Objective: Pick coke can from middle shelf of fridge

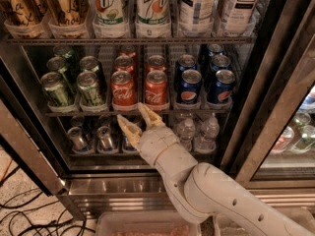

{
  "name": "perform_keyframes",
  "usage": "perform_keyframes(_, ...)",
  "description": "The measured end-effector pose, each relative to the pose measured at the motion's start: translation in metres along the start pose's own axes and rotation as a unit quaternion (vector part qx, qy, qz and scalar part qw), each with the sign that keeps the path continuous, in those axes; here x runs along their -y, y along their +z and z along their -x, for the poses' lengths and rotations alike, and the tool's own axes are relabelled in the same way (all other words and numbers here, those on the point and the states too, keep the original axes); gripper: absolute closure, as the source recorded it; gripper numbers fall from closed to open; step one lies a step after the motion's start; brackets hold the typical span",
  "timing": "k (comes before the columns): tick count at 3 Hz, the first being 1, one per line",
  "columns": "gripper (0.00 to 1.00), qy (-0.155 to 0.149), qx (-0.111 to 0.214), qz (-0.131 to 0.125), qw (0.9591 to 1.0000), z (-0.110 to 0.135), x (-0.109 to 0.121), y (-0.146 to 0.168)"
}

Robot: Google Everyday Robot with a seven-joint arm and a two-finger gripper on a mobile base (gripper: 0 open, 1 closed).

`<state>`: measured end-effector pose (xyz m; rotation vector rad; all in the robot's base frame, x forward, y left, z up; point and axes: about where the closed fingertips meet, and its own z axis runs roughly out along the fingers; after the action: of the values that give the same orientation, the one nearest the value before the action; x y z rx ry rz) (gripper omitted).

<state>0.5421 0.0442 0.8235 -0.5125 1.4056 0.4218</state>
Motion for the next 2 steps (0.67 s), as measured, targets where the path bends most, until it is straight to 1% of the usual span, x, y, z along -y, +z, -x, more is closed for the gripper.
perform_keyframes(1, 0.21, 0.0, 0.0, 0.0, 1.0, 0.0, 0.0, 0.0)
perform_keyframes(2, 0.21, -0.004, 0.001, 0.004, 1.0, -0.0002, 0.0003, 0.0055)
